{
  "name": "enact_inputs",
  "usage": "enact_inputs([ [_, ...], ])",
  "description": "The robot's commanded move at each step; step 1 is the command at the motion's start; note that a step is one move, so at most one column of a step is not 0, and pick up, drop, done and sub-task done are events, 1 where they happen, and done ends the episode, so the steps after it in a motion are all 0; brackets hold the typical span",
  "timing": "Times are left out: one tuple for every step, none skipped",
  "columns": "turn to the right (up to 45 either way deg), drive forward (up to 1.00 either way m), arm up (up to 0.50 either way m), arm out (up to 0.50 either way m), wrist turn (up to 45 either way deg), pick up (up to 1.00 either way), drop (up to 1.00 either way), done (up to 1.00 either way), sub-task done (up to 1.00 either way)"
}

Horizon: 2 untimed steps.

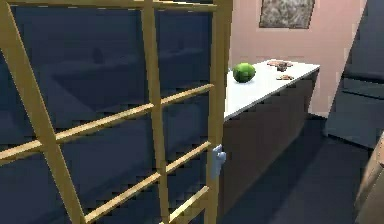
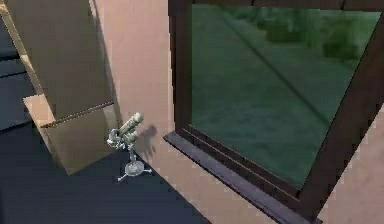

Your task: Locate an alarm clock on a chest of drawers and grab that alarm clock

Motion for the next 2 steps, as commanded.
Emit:
enact_inputs([
  [-45.0, 0.0, 0.0, 0.0, 0.0, 0.0, 0.0, 0.0, 0.0],
  [-45.0, 0.0, 0.0, 0.0, 0.0, 0.0, 0.0, 0.0, 0.0],
])
